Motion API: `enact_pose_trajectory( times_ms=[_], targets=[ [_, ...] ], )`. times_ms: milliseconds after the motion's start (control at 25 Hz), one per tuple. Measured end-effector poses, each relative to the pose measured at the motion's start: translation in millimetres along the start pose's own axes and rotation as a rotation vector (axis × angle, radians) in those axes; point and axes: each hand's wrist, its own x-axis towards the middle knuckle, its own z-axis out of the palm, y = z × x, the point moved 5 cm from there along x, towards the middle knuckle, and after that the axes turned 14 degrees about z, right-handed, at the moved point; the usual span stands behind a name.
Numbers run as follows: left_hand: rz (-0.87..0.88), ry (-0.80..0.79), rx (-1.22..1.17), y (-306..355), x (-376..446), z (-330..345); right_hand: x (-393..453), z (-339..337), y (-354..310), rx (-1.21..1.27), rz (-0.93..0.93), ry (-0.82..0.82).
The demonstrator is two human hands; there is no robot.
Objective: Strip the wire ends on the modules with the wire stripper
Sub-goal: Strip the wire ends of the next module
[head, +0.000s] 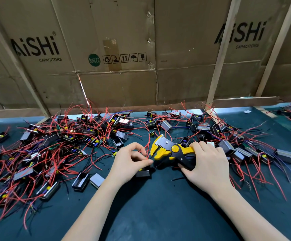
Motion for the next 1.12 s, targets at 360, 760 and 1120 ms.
enact_pose_trajectory(
  times_ms=[360, 760, 1120],
  targets=[
    [0.001, -0.013, -0.046, -0.9, -0.4, 3.2, -0.5, 0.3, 0.1, -0.006, 0.010, 0.017],
    [0.007, 0.014, -0.048, -3.2, 0.4, 4.0, -1.7, 0.5, -2.3, 0.019, 0.003, 0.006],
    [0.005, 0.024, -0.065, -4.0, 0.3, 3.5, -1.5, 0.8, -3.3, 0.057, -0.003, -0.014]
  ],
)
